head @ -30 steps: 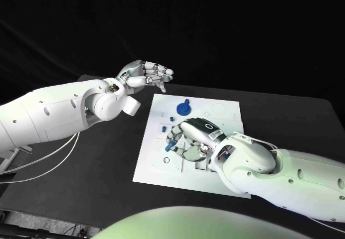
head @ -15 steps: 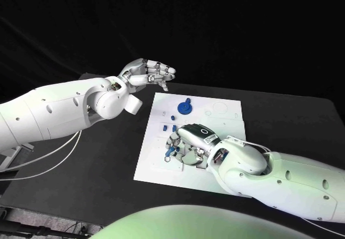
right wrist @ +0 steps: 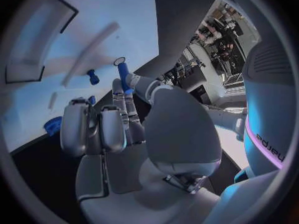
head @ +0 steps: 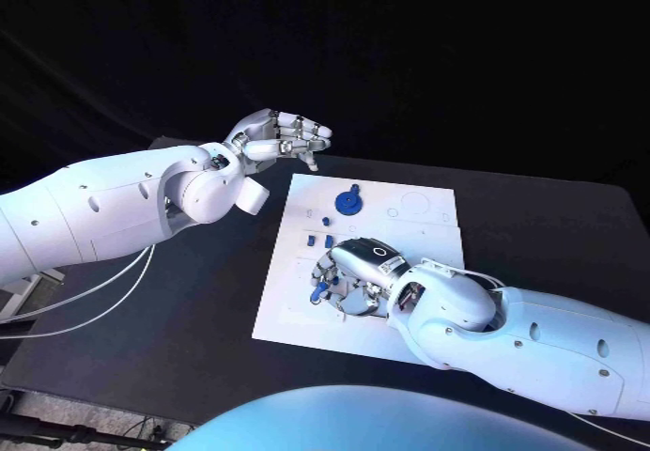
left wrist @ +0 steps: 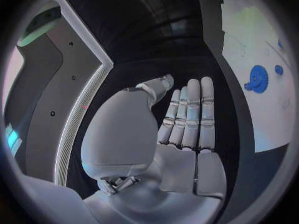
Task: Assemble the parts on the task board
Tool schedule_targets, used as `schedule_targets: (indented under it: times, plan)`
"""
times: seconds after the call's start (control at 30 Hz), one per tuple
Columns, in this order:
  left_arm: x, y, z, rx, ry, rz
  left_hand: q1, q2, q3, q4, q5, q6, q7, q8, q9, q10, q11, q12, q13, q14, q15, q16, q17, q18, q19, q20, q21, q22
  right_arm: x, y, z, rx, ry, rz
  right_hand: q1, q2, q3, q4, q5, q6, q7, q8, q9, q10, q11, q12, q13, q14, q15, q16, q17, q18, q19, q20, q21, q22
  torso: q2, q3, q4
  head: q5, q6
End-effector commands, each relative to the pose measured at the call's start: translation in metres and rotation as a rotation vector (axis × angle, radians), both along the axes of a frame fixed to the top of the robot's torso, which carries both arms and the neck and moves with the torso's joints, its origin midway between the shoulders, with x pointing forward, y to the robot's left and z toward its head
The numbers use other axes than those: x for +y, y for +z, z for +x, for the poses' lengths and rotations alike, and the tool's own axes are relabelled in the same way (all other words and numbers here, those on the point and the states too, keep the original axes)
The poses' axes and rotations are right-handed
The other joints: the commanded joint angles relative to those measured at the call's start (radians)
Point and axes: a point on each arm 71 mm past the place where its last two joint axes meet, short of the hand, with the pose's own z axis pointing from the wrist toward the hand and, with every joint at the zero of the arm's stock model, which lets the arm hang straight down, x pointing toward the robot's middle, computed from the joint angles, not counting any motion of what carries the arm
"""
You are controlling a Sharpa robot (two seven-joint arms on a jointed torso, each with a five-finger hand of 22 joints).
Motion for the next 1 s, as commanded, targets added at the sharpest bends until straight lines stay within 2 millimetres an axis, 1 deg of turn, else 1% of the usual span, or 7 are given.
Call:
schedule_targets:
  times: [0.03, 0.4, 0.77, 0.87, 0.9, 0.93, 1.0]
  plan:
    - [-0.0021, 0.0014, -0.0003, -0.003, -0.014, -0.015, -0.009, 0.002, -0.005, -0.001, 0.002, -0.007, 0.002, 0.002, 0.0, -0.005, 0.002, 0.006, 0.0, -0.001, 0.007, -0.004, 0.0, 0.014, 0.005, 0.001, -0.005, -0.001, 0.0011, -0.0039, -0.0008, -0.008, 0.015, -0.042, 0.001, 0.011, 0.002, -0.005, 0.004, 0.003, 0.001, 0.003, 0.028, 0.004, -0.001, 0.005, 0.001, 0.013, -0.006, -0.002, -0.002, -0.012, 0.0, -0.002, -0.003, 0.155, 0.0, -0.0001, -0.0004, 0.001, -0.001]
    - [-0.0017, 0.0014, -0.0006, -0.002, -0.014, -0.014, -0.01, 0.003, -0.006, -0.001, 0.002, -0.008, 0.001, 0.003, 0.0, -0.006, 0.002, 0.008, 0.0, -0.002, 0.007, -0.004, 0.0, 0.014, 0.006, 0.001, -0.007, -0.003, 0.0005, -0.0088, 0.0012, -0.015, 0.008, -0.085, -0.002, 0.011, 0.002, -0.005, 0.004, 0.001, 0.001, 0.004, 0.03, 0.004, 0.0, 0.003, 0.001, 0.013, -0.006, -0.003, -0.004, -0.012, -0.001, -0.002, -0.006, 0.154, 0.0, -0.0002, 0.0002, -0.001, -0.003]
    - [-0.0014, 0.0014, -0.0008, -0.001, -0.015, -0.013, -0.01, 0.003, -0.006, -0.001, 0.002, -0.008, 0.001, 0.003, 0.0, -0.006, 0.002, 0.008, 0.0, -0.002, 0.007, -0.004, 0.0, 0.014, 0.006, 0.001, -0.007, -0.003, 0.0057, -0.0122, -0.0008, -0.01, 0.017, -0.095, -0.011, 0.007, 0.0, -0.006, 0.004, -0.004, 0.002, 0.005, 0.032, 0.003, 0.001, 0.0, 0.002, 0.012, -0.005, -0.006, -0.009, -0.011, -0.003, -0.002, -0.01, 0.154, 0.0, 0.0001, -0.0004, -0.001, -0.003]
    - [-0.0012, 0.0013, -0.0008, 0.0, -0.014, -0.013, -0.01, 0.003, -0.006, -0.001, 0.002, -0.008, 0.001, 0.003, 0.0, -0.006, 0.002, 0.008, 0.0, -0.002, 0.007, -0.004, 0.0, 0.014, 0.006, 0.001, -0.007, -0.003, 0.0068, -0.0119, -0.0015, -0.011, 0.02, -0.087, -0.014, 0.004, -0.001, -0.007, 0.004, -0.007, 0.002, 0.005, 0.033, 0.002, 0.001, -0.001, 0.002, 0.012, -0.004, -0.006, -0.009, -0.011, -0.004, -0.001, -0.013, 0.153, 0.0, -0.0004, 0.0, -0.002, -0.003]
    - [-0.0012, 0.0013, -0.0008, 0.0, -0.014, -0.013, -0.01, 0.003, -0.006, -0.001, 0.002, -0.008, 0.001, 0.003, 0.0, -0.006, 0.002, 0.008, 0.0, -0.002, 0.007, -0.004, 0.0, 0.014, 0.006, 0.001, -0.007, -0.003, 0.007, -0.0118, -0.0016, -0.011, 0.02, -0.084, -0.021, -0.002, -0.003, -0.007, 0.005, -0.018, 0.005, 0.001, 0.033, -0.002, 0.003, -0.005, 0.002, 0.011, -0.003, -0.006, -0.011, -0.011, -0.004, -0.001, -0.013, 0.153, 0.0, -0.0007, 0.0, -0.002, -0.003]
    - [-0.0012, 0.0013, -0.0008, 0.0, -0.014, -0.013, -0.01, 0.003, -0.006, -0.001, 0.002, -0.008, 0.001, 0.003, 0.0, -0.006, 0.002, 0.008, 0.0, -0.002, 0.007, -0.004, 0.0, 0.014, 0.006, 0.001, -0.007, -0.003, 0.0073, -0.0116, -0.0018, -0.012, 0.021, -0.08, -0.034, -0.014, -0.007, -0.006, 0.02, -0.042, 0.013, -0.011, 0.03, -0.005, 0.008, -0.009, 0.002, 0.011, 0.001, -0.007, -0.012, -0.011, -0.005, 0.001, -0.015, 0.154, -0.001, -0.0009, -0.0001, -0.002, -0.003]
    - [-0.0012, 0.0013, -0.0008, 0.0, -0.015, -0.013, -0.01, 0.003, -0.006, -0.001, 0.002, -0.008, 0.001, 0.003, 0.0, -0.006, 0.002, 0.008, 0.0, -0.002, 0.007, -0.004, 0.0, 0.014, 0.006, 0.001, -0.007, -0.003, 0.0076, -0.0112, -0.0019, -0.012, 0.02, -0.073, -0.047, -0.029, -0.013, -0.006, 0.032, -0.068, 0.021, -0.025, 0.025, -0.01, 0.014, -0.014, 0.002, 0.011, 0.005, -0.006, -0.012, -0.011, -0.006, 0.005, -0.017, 0.153, -0.001, -0.001, 0.0002, -0.002, -0.003]
